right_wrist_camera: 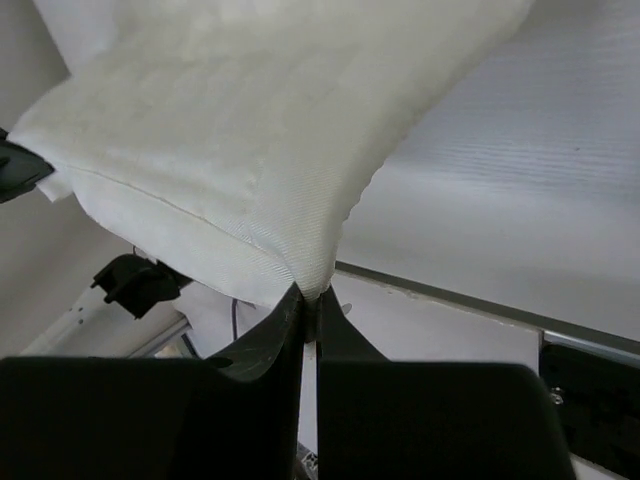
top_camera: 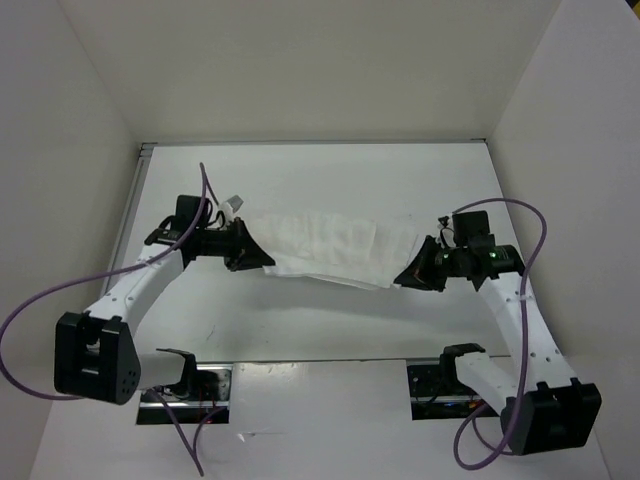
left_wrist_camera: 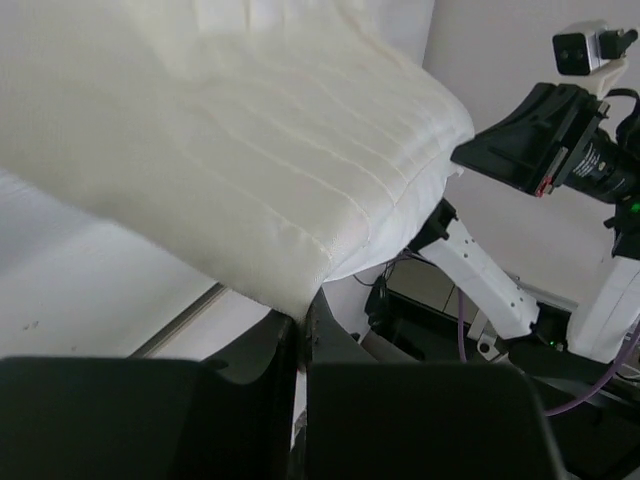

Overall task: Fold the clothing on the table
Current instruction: Fold the skirt

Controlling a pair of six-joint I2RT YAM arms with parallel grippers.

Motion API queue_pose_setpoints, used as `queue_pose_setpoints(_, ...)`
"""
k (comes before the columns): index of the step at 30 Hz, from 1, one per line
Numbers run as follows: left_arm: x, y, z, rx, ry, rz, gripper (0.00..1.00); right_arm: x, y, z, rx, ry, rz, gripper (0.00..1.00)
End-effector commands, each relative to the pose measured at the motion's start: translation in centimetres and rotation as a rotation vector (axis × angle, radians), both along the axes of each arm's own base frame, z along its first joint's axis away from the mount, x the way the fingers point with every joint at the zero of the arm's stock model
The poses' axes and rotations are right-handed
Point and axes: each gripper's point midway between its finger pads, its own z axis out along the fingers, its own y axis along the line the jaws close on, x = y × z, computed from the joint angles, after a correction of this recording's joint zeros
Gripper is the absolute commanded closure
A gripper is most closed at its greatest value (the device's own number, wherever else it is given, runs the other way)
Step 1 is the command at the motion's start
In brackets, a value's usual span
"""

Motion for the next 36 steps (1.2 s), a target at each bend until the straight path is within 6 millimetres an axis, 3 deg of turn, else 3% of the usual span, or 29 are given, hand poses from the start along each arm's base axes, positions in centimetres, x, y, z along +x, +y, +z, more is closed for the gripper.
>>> queue_pose_setpoints(1,1.0,0.7,0.3,0.029,-0.004,0.068,0.96,-0.7,0.0,1.5,0.002,-0.002,-0.017,1.00)
queue_pose_setpoints(4,3.2,0.9,-1.5,0.043,0.033,0.068,0.96,1.9,0.1,1.6,-0.003,-0.044,-0.023,1.00)
queue_pose_setpoints(8,6.0,0.8,-3.5,0.071,0.049,0.067,0.96,5.5,0.2,0.1,-0.015,-0.045,-0.020,1.00)
queue_pose_setpoints(11,7.2,0.8,-4.9,0.087,0.069,0.066,0.96,7.0,-0.1,-0.7,-0.033,-0.038,-0.028,0.98)
queue_pose_setpoints(15,7.5,0.8,-4.9,0.089,0.062,0.062,0.96,8.6,-0.1,-2.1,-0.047,-0.013,-0.025,0.98)
queue_pose_setpoints(19,6.9,1.4,-5.1,0.109,0.076,0.082,0.97,11.0,0.0,-1.9,-0.045,-0.043,-0.026,0.98)
queue_pose_setpoints(24,6.7,2.0,-7.1,0.144,0.126,0.106,0.98,13.9,-0.2,-3.3,-0.058,-0.040,-0.031,0.98)
queue_pose_setpoints(25,7.1,2.2,-7.6,0.160,0.130,0.123,0.98,14.6,-0.2,-4.5,-0.060,-0.014,-0.030,0.98)
queue_pose_setpoints(27,7.8,2.2,-8.9,0.160,0.164,0.147,0.98,16.4,0.0,-4.9,-0.059,-0.031,-0.031,0.93)
queue_pose_setpoints(29,9.5,2.6,-9.3,0.122,0.185,0.210,0.89,18.9,0.1,-6.2,-0.057,-0.054,-0.031,0.84)
queue_pose_setpoints(30,9.9,2.5,-10.2,0.115,0.212,0.226,0.75,20.8,0.0,-5.3,-0.045,-0.100,-0.039,0.82)
queue_pose_setpoints(32,13.0,3.3,-8.4,0.058,0.168,0.301,0.56,24.2,-0.3,-4.3,-0.014,-0.183,-0.093,0.75)
queue_pose_setpoints(33,14.1,3.8,-8.3,0.055,0.161,0.333,0.52,25.6,-0.9,-3.3,0.001,-0.234,-0.127,0.64)
queue_pose_setpoints(34,15.3,3.8,-7.4,0.037,0.141,0.365,0.46,27.5,-1.0,-1.0,0.034,-0.355,-0.135,0.60)
queue_pose_setpoints(36,17.3,5.2,-4.8,0.009,0.083,0.415,0.41,28.2,-0.9,1.2,0.059,-0.421,-0.154,0.53)
